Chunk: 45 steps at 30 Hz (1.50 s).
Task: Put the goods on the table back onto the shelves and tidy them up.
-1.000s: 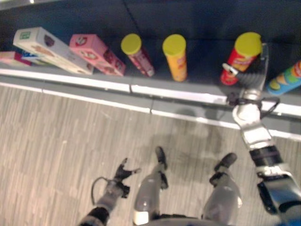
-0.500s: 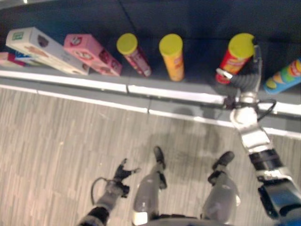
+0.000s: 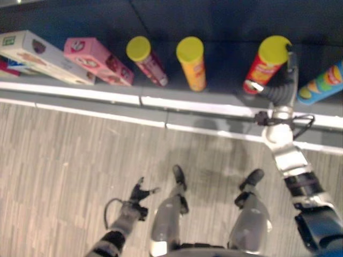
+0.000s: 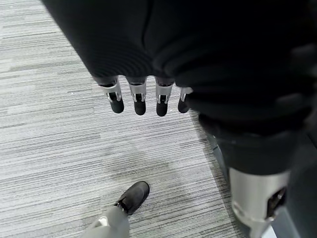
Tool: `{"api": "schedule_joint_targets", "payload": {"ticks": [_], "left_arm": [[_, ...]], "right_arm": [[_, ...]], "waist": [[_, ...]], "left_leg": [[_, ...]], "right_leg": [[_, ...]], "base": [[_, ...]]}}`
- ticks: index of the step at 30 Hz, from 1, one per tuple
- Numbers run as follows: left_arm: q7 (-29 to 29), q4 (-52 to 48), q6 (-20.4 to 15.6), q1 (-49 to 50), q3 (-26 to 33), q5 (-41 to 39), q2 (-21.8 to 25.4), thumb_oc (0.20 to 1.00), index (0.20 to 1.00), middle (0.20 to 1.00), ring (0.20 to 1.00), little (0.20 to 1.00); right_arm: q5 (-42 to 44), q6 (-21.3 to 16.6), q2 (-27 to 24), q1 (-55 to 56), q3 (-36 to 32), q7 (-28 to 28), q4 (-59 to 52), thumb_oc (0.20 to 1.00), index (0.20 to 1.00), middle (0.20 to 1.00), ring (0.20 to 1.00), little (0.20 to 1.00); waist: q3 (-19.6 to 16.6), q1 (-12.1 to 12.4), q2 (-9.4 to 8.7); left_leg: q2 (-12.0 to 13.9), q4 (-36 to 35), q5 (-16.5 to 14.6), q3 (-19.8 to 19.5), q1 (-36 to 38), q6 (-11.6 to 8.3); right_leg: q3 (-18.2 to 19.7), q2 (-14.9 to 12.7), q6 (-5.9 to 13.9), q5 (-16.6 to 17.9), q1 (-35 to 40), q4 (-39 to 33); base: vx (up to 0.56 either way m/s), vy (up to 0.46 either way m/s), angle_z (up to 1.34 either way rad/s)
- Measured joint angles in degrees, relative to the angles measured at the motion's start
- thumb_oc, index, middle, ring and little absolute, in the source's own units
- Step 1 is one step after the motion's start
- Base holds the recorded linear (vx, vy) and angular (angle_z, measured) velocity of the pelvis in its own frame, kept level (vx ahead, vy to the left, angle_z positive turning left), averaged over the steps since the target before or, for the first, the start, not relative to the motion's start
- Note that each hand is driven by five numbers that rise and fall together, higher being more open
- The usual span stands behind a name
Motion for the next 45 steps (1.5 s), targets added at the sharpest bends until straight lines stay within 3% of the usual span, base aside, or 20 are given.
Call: {"api": "schedule_joint_targets", "payload": {"ticks": [7,21,29,32,34,45], "left_arm": [[0.86,0.46,0.00,-0.24,2.03,0.00,-0.09,1.000,1.000,1.000,1.000,1.000],[2.59,1.71,-0.05,-2.10,2.02,-0.01,-0.45,1.000,1.000,1.000,1.000,1.000],[2.53,2.09,-0.05,-2.42,2.25,-0.03,-0.65,1.000,1.000,1.000,1.000,1.000],[1.98,2.16,0.02,-2.43,2.24,-0.02,-0.63,1.000,1.000,1.000,1.000,1.000],[1.80,2.12,-0.09,-2.45,2.26,-0.02,-0.60,1.000,1.000,1.000,1.000,1.000],[1.04,2.07,-0.16,-2.48,2.30,-0.02,-0.55,1.000,1.000,1.000,1.000,1.000]], "right_arm": [[-5.84,1.45,-4.37,0.16,-0.30,-0.68,-7.71,1.000,1.000,1.000,1.000,1.000],[-10.53,0.43,-4.07,3.98,-2.09,-3.41,-18.04,1.000,1.000,1.000,1.000,1.000],[6.58,-5.99,-1.57,19.33,-2.78,6.61,-22.32,1.000,1.000,1.000,1.000,1.000],[19.42,-9.06,-0.92,23.01,-3.27,13.13,-22.05,1.000,1.000,1.000,1.000,1.000],[23.53,-9.95,-0.88,24.58,-2.89,15.50,-21.86,1.000,1.000,1.000,1.000,1.000],[23.94,-8.83,-1.03,19.04,-0.63,16.98,-12.50,1.000,1.000,1.000,1.000,1.000]], "waist": [[0.59,-0.25,-0.86],[1.58,-1.41,-2.47],[3.04,-3.52,-4.94],[3.23,-4.07,-5.46],[3.26,-4.33,-5.58],[3.30,-4.08,-5.78]], "left_leg": [[0.08,-0.50,0.13,0.10,0.03,-0.16],[0.09,-0.64,0.12,0.38,-0.06,-0.17],[0.48,-0.73,0.10,0.65,-0.09,-0.19],[0.83,-0.80,0.06,1.75,-0.18,-0.25],[1.14,-0.82,0.09,1.92,-0.20,-0.35],[1.15,-0.84,0.11,2.40,-0.21,-0.37]], "right_leg": [[0.02,0.27,0.00,0.00,-0.27,-0.06],[0.24,0.35,0.00,0.00,-0.69,-0.06],[0.44,0.56,0.00,0.00,-1.01,-0.05],[1.62,1.00,0.00,0.00,-2.14,-0.09],[1.79,1.34,0.00,-0.01,-2.36,-0.09],[2.44,1.38,-0.01,0.00,-2.79,-0.17]], "base": [[0.00,0.000,0.00],[0.00,0.001,-0.01],[0.00,-0.009,-0.01],[0.00,-0.015,-0.16],[-0.01,-0.021,-0.09],[0.00,-0.004,-0.02]]}}
